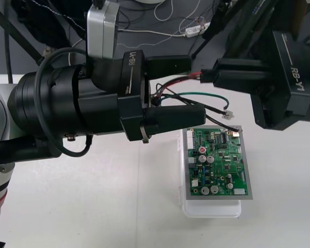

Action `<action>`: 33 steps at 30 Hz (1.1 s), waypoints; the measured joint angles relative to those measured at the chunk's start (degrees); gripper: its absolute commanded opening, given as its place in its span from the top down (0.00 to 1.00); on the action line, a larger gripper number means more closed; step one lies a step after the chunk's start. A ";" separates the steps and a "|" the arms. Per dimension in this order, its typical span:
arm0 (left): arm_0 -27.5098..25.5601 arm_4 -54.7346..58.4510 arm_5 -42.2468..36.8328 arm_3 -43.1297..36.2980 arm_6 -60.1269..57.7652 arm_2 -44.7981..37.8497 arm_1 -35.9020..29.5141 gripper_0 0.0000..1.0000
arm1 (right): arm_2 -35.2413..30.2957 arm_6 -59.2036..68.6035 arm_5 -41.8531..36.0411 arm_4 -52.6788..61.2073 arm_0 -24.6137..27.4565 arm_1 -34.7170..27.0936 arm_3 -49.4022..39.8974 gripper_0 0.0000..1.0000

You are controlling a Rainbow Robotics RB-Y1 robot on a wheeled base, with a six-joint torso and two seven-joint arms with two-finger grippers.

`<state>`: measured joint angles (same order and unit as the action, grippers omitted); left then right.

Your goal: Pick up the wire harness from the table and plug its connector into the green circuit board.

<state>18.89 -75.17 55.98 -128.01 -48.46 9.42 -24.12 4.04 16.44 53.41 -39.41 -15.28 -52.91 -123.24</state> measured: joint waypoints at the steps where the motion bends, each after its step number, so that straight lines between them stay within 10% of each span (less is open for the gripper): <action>1: 0.08 0.24 -0.03 0.28 3.22 0.00 0.00 0.00 | -0.09 0.24 0.93 0.00 0.14 0.00 0.00 1.00; 8: 2.34 7.62 -0.04 5.18 22.05 0.00 -0.79 0.00 | -2.05 9.28 4.41 -0.22 0.60 0.00 -0.33 1.00; 33: 3.23 14.57 0.15 8.55 21.00 4.96 -2.29 0.00 | -3.63 9.28 4.35 -4.15 0.80 2.20 -1.90 1.00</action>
<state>22.13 -60.60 56.13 -119.46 -27.46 14.38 -26.42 0.41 25.72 57.76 -43.56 -14.48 -50.71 -125.15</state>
